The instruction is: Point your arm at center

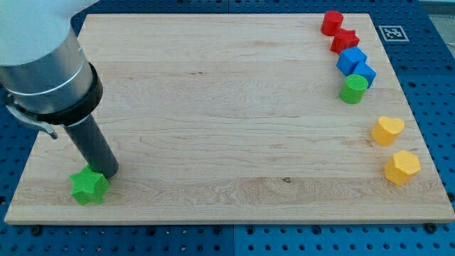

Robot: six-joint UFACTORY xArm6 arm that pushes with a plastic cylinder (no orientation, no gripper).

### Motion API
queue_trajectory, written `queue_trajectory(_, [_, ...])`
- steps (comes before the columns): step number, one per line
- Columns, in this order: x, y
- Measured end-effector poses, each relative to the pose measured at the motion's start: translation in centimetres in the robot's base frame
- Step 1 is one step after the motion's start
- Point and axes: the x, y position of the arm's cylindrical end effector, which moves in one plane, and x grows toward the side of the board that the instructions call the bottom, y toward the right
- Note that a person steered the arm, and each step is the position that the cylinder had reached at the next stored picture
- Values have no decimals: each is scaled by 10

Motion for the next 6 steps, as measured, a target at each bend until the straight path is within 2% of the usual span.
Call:
queue_trajectory(1, [-49, 14])
queue_trajectory(2, [-102, 49])
queue_trajectory(3, [-136, 100])
queue_trajectory(6, [-134, 284])
